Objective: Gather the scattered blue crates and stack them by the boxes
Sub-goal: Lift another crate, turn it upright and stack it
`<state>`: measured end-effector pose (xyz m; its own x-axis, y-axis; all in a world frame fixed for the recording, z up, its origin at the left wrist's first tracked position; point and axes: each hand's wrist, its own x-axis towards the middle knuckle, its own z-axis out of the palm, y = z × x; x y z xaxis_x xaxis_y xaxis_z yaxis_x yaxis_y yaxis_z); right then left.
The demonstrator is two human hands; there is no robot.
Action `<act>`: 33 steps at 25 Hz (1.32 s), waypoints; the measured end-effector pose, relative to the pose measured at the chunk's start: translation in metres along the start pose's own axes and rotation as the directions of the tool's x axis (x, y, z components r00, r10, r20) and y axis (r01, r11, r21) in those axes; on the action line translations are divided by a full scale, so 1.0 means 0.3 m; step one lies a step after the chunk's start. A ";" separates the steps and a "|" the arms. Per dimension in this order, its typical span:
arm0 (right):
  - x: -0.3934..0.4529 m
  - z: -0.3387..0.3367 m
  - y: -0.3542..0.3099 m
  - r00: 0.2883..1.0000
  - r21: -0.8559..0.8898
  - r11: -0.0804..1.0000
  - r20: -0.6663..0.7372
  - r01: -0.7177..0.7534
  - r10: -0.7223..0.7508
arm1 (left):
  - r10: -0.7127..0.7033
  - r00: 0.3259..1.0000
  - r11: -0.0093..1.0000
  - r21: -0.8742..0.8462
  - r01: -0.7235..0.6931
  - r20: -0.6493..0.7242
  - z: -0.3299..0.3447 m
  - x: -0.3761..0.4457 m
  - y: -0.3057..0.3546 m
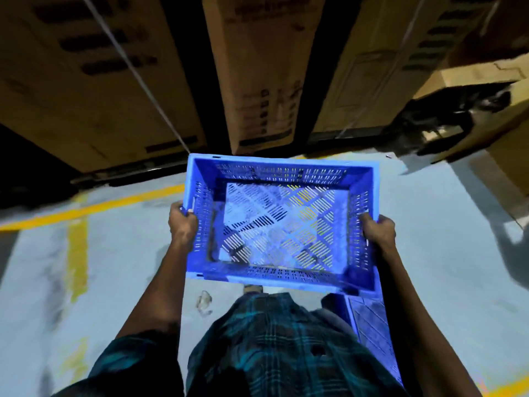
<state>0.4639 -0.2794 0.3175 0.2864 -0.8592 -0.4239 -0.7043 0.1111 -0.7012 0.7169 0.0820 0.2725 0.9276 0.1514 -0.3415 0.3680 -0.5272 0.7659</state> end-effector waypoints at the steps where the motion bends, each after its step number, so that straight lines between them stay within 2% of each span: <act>1: 0.059 0.065 -0.005 0.999 -0.016 1.000 0.037 -0.024 0.025 | -0.035 0.999 0.999 -0.016 0.035 -0.017 -0.016 0.040 0.011; 6: 0.138 0.290 -0.212 0.987 -0.118 0.992 0.145 -0.053 0.071 | -0.228 0.969 0.972 -0.077 0.222 -0.091 -0.001 0.263 -0.059; 12: 0.354 0.536 -0.400 0.962 -0.188 0.981 0.256 -0.051 0.099 | -0.403 0.915 0.897 -0.213 0.387 -0.036 0.068 0.360 0.036; 14: 0.408 0.621 -0.466 0.960 -0.220 0.975 0.269 -0.021 0.082 | -0.476 0.879 0.839 -0.312 0.445 -0.027 0.104 0.450 0.042; 18: 0.555 0.817 -0.517 0.959 -0.261 0.965 0.272 -0.006 0.079 | -0.527 0.850 0.796 -0.365 0.484 -0.023 0.196 0.683 0.079; 20: 0.666 0.947 -0.467 0.959 -0.312 0.949 0.254 -0.040 0.124 | -0.544 0.839 0.791 -0.344 0.506 -0.016 0.262 0.819 0.028; 24: 0.834 1.182 -0.350 0.967 -0.364 0.927 0.185 -0.096 0.173 | -0.575 0.818 0.771 -0.333 0.543 0.002 0.386 1.074 -0.244; 26: 0.892 1.288 -0.314 0.969 -0.329 0.926 0.099 -0.185 0.228 | -0.587 0.809 0.744 -0.376 0.553 0.030 0.460 1.156 -0.323; 28: 0.941 1.383 -0.287 0.962 -0.303 0.919 0.030 -0.252 0.273 | -0.615 0.788 0.711 -0.449 0.541 -0.023 0.519 1.206 -0.359; 31: 1.030 1.525 -0.212 0.968 -0.347 0.905 -0.032 -0.245 0.250 | -0.677 0.736 0.636 -0.526 0.565 -0.028 0.617 1.280 -0.414; 33: 1.078 1.581 -0.175 0.977 -0.370 0.905 -0.057 -0.212 0.206 | -0.681 0.731 0.658 -0.475 0.584 -0.044 0.682 1.295 -0.448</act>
<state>0.9015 -0.3263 -0.0547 0.0977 -0.8453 -0.5253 -0.9381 0.0980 -0.3322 1.0146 0.0405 -0.0746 0.4303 0.5063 -0.7473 0.8147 0.1388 0.5631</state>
